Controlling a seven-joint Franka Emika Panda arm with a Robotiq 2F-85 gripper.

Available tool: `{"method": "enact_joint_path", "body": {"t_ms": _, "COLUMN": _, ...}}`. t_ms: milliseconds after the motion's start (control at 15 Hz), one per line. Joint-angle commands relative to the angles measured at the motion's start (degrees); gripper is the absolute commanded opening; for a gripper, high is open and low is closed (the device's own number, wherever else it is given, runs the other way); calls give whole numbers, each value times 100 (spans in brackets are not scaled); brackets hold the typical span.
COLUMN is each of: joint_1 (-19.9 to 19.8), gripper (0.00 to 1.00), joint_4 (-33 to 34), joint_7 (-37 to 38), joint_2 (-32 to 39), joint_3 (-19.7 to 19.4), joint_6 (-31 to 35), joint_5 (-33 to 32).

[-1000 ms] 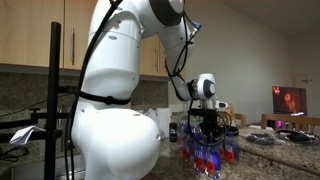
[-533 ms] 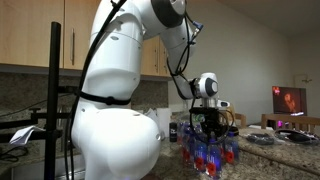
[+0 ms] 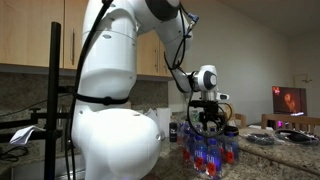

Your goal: Move the bottle backward to the second row

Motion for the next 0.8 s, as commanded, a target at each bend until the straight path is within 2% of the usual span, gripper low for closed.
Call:
{"method": "enact_joint_path", "body": {"t_ms": 0, "joint_1": 6, "gripper": 100, "joint_4": -1246, "joint_7": 585, "joint_2": -1411, "joint_3": 150, "joint_6": 618, "joint_5": 181}}
{"method": "enact_joint_path", "body": {"t_ms": 200, "joint_1": -116, "gripper": 100, "joint_4": -1961, "joint_7": 1024, "joint_2": -2130, "joint_3": 358, "joint_6": 715, "joint_5": 126}}
{"method": "enact_joint_path", "body": {"t_ms": 333, "joint_1": -177, "gripper": 100, "joint_4": -2302, "joint_7": 952, "joint_2": -2313, "joint_3": 363, "joint_6": 710, "joint_5": 248}}
{"method": "enact_joint_path", "body": {"t_ms": 400, "joint_1": -173, "gripper": 100, "joint_4": -1813, "joint_7": 837, "joint_2": -1999, "joint_3": 423, "joint_6": 482, "joint_5": 172}}
{"method": "enact_joint_path", "body": {"t_ms": 733, "joint_1": -199, "gripper": 100, "joint_4": -1861, "joint_7": 841, "joint_2": -2056, "joint_3": 464, "joint_6": 487, "joint_5": 170}}
